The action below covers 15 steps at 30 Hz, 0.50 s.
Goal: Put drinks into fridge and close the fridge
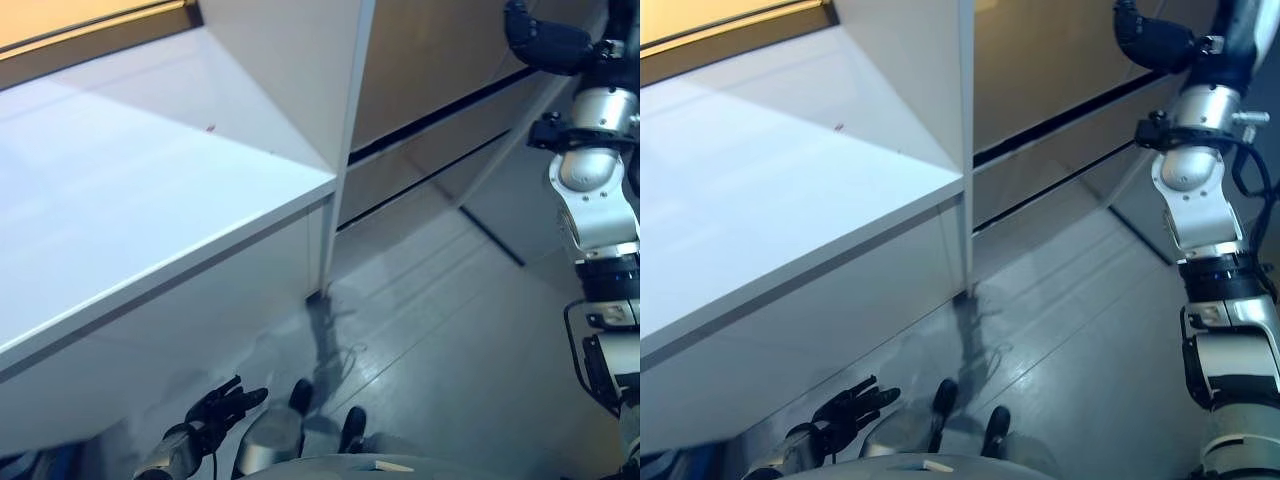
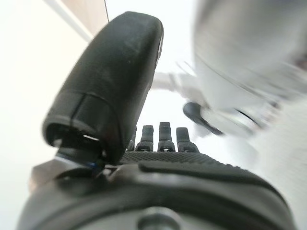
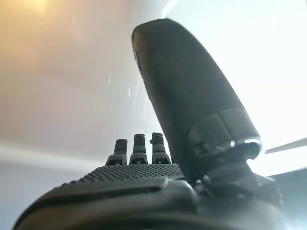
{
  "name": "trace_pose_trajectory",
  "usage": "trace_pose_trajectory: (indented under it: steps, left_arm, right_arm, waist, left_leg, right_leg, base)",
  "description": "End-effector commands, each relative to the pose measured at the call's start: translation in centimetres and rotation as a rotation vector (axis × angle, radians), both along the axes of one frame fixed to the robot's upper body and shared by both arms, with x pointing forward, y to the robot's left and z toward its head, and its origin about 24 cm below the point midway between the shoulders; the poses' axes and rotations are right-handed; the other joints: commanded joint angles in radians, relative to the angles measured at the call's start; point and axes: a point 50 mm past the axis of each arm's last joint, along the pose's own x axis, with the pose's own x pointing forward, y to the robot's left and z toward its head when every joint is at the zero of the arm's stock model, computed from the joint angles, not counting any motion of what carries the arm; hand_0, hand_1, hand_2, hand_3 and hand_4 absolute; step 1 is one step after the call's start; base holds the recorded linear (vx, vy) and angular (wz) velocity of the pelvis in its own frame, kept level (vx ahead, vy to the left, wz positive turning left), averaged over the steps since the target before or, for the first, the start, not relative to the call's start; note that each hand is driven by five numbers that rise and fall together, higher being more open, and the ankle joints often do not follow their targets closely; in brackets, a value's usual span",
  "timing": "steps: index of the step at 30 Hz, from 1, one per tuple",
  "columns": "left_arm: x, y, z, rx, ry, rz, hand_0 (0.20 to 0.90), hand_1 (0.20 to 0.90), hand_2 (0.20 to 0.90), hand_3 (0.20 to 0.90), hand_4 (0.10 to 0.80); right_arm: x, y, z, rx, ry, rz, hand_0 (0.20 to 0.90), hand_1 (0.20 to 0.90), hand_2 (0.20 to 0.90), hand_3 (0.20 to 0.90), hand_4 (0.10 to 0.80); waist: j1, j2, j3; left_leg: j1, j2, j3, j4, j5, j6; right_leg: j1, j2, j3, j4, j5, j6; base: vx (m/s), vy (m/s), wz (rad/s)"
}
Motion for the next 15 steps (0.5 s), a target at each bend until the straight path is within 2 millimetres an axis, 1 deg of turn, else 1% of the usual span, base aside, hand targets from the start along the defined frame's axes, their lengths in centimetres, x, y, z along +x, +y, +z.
trace_pose_trajectory:
  steps: [1,2,3,4,5,6,8,9,10,11,12,14,15]
  left_arm:
    - [-0.4,-0.6,-0.4,0.003,0.02,-0.043,0.9,0.9,0.9,0.9,0.8]
    - [0.2,-1.2,-0.4,-0.011,0.01,-0.04,0.9,0.9,0.9,0.9,0.8]
    - [0.4,-1.4,-0.4,-0.018,0.008,-0.037,0.9,0.9,0.9,0.9,0.8]
    - [0.6,-1.7,-0.4,-0.027,0.005,-0.039,0.9,0.9,0.9,0.9,0.8]
    - [0.5,-1.9,-0.5,-0.039,0.003,-0.041,0.9,0.9,0.9,0.9,0.8]
    - [0.4,-2.1,-0.6,-0.055,0.007,-0.043,0.9,0.9,0.9,0.9,0.8]
    - [0.0,-2.5,-0.8,-0.072,0.018,-0.052,0.9,0.9,0.9,0.9,0.8]
    - [-0.2,-2.6,-0.9,-0.077,0.024,-0.056,0.9,0.9,0.9,0.9,0.8]
    - [-0.5,-2.7,-1.0,-0.079,0.035,-0.063,0.9,0.9,0.9,0.9,0.8]
    - [-0.7,-2.8,-1.1,-0.079,0.041,-0.067,0.9,0.9,0.9,0.9,0.8]
    - [-1.2,-2.7,-1.3,-0.076,0.056,-0.07,0.9,0.9,0.9,0.9,0.8]
    - [-1.9,-2.6,-1.5,-0.068,0.079,-0.075,0.9,0.9,0.9,0.9,0.8]
    - [-2.4,-2.5,-1.7,-0.065,0.094,-0.072,0.9,0.9,0.9,0.9,0.8]
  right_arm:
    - [-1.2,-2.2,-1.1,0.099,-0.026,-0.042,0.9,0.9,0.9,0.9,0.8]
    - [-1.1,-3.4,-4.9,0.212,0.07,-0.071,0.9,0.9,0.9,0.9,0.8]
    - [-1.2,-3.8,-6.8,0.243,0.116,-0.087,0.9,0.9,0.9,0.9,0.8]
    - [-1.5,-4.5,-9.2,0.308,0.177,-0.1,0.9,0.9,0.9,0.9,0.8]
    - [-1.8,-5.1,-11.1,0.375,0.226,-0.114,0.9,0.9,0.9,0.9,0.8]
    - [-2.4,-5.9,-13.7,0.436,0.306,-0.134,0.9,0.9,0.9,0.9,0.8]
    - [-3.7,-6.7,-18.1,0.557,0.432,-0.164,0.9,0.9,0.9,0.9,0.8]
    - [-4.4,-6.9,-20.0,0.591,0.501,-0.184,0.9,0.9,0.9,0.9,0.8]
    - [-5.1,-6.8,-22.2,0.661,0.575,-0.196,0.9,0.9,0.9,0.9,0.8]
    - [-5.6,-6.7,-23.5,0.69,0.616,-0.201,0.9,0.9,0.9,0.9,0.8]
    - [-6.7,-6.5,-26.4,0.755,0.741,-0.198,0.9,0.9,0.9,0.9,0.8]
    - [-8.8,-5.4,-30.6,0.865,0.889,-0.17,0.9,0.9,0.9,0.9,0.8]
    - [-10.6,-4.8,-33.3,0.918,1.021,-0.159,0.9,0.9,0.9,0.9,0.8]
  waist:
    - [-0.056,0.042,-0.117]
    - [-0.074,0.046,-0.127]
    - [-0.083,0.049,-0.13]
    - [-0.092,0.052,-0.134]
    - [-0.098,0.053,-0.138]
    - [-0.104,0.056,-0.142]
    - [-0.112,0.061,-0.146]
    - [-0.114,0.062,-0.147]
    - [-0.117,0.063,-0.148]
    - [-0.12,0.064,-0.148]
    - [-0.123,0.065,-0.148]
    - [-0.126,0.066,-0.149]
    - [-0.126,0.067,-0.15]
  left_leg:
    - [0.022,-0.013,0.071,0.007,-0.097,0.027]
    - [0.035,-0.003,0.097,-0.011,-0.094,0.021]
    - [0.04,0.002,0.107,-0.018,-0.092,0.018]
    - [0.046,0.006,0.119,-0.025,-0.089,0.015]
    - [0.051,0.01,0.128,-0.031,-0.088,0.012]
    - [0.057,0.014,0.138,-0.036,-0.087,0.009]
    - [0.063,0.02,0.153,-0.041,-0.085,0.005]
    - [0.066,0.021,0.156,-0.043,-0.084,0.004]
    - [0.069,0.023,0.162,-0.048,-0.082,0.002]
    - [0.07,0.025,0.165,-0.049,-0.082,0.001]
    - [0.072,0.027,0.169,-0.05,-0.082,-0.001]
    - [0.076,0.029,0.173,-0.055,-0.08,-0.001]
    - [0.077,0.031,0.174,-0.057,-0.078,-0.002]
  right_leg:
    - [-0.019,-0.036,0.109,-0.064,0.114,0.077]
    - [-0.012,-0.032,0.117,-0.083,0.121,0.075]
    - [-0.009,-0.029,0.118,-0.09,0.124,0.074]
    - [-0.004,-0.026,0.118,-0.097,0.126,0.073]
    - [-0.001,-0.024,0.119,-0.102,0.128,0.072]
    - [0.003,-0.02,0.12,-0.107,0.129,0.07]
    - [0.01,-0.016,0.118,-0.114,0.129,0.068]
    - [0.012,-0.014,0.117,-0.116,0.129,0.067]
    - [0.015,-0.012,0.117,-0.118,0.128,0.065]
    - [0.015,-0.011,0.115,-0.118,0.127,0.065]
    - [0.016,-0.009,0.113,-0.118,0.126,0.064]
    - [0.02,-0.007,0.11,-0.118,0.124,0.062]
    - [0.022,-0.005,0.107,-0.118,0.122,0.06]
  base:
    - [-0.106,-0.083,-0.42]
    - [-0.103,-0.094,-0.36]
    - [-0.088,-0.091,-0.33]
    - [-0.046,-0.066,-0.34]
    - [-0.047,-0.07,-0.34]
    - [-0.04,-0.064,-0.25]
    - [-0.03,-0.051,-0.13]
    - [-0.025,-0.041,-0.03]
    - [0.0,0.0,0.0]
    - [-0.019,-0.028,-0.05]
    - [-0.009,-0.022,-0.09]
    - [-0.003,-0.012,-0.02]
    - [0.0,0.0,0.0]
